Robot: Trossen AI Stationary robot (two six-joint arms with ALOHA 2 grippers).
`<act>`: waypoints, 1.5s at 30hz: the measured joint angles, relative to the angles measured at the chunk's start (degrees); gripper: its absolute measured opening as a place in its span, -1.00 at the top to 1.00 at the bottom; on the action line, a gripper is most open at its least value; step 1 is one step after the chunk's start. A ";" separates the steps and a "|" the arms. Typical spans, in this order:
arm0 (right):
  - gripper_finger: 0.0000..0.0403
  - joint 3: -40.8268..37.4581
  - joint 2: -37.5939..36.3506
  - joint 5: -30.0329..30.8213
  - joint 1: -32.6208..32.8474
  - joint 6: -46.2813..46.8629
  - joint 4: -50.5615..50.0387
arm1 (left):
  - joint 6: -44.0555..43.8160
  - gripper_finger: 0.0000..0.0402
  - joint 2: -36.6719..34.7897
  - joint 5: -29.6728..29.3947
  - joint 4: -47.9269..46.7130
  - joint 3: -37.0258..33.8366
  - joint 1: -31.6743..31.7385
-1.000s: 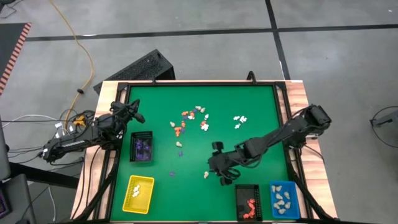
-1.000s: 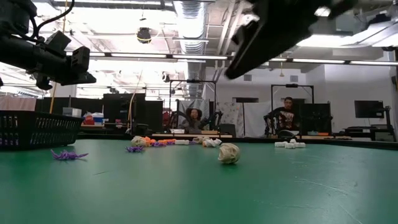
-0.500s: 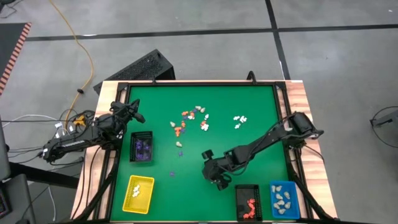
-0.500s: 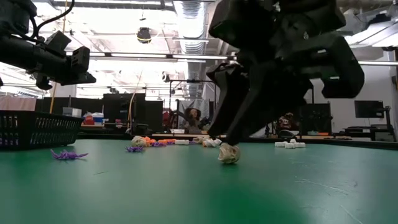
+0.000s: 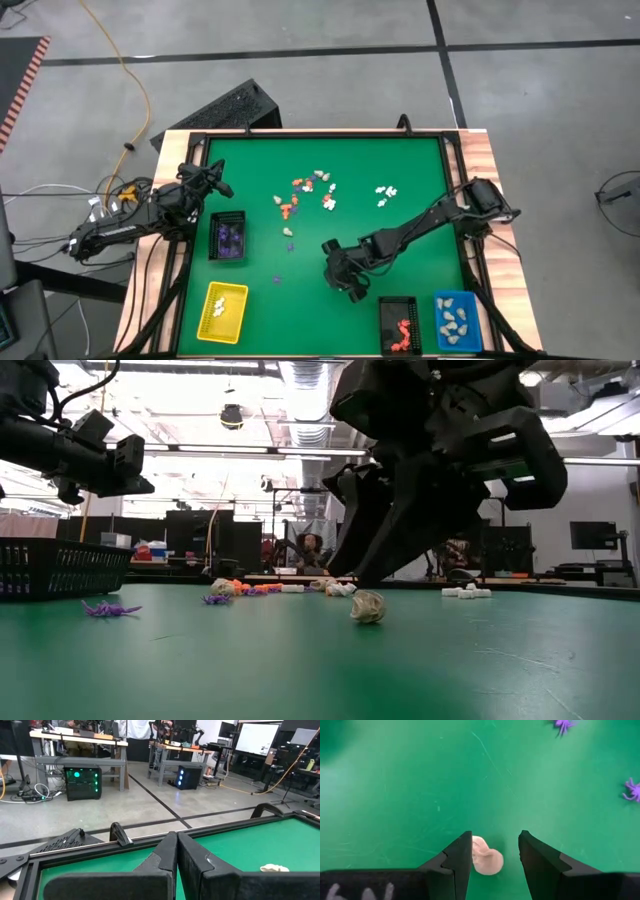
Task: Sort Halloween decoration
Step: Put the white skull toy into the blue basket
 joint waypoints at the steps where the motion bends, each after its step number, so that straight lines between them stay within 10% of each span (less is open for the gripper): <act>1: 0.12 0.00 0.00 -0.72 -0.19 0.00 -0.08 | 0.00 1.00 0.00 -0.02 0.00 0.00 0.00; 17: 0.15 0.11 4.44 -2.78 -0.22 0.44 0.52 | 0.37 1.00 0.00 -0.03 0.00 0.00 -0.01; 30: 0.78 0.09 4.07 -2.47 -0.77 3.58 -0.25 | 0.37 1.00 0.00 -0.02 0.00 0.00 -0.01; 45: 0.97 3.96 4.28 -2.19 -1.01 6.70 -6.80 | 0.17 1.00 0.00 0.00 0.00 0.00 -0.01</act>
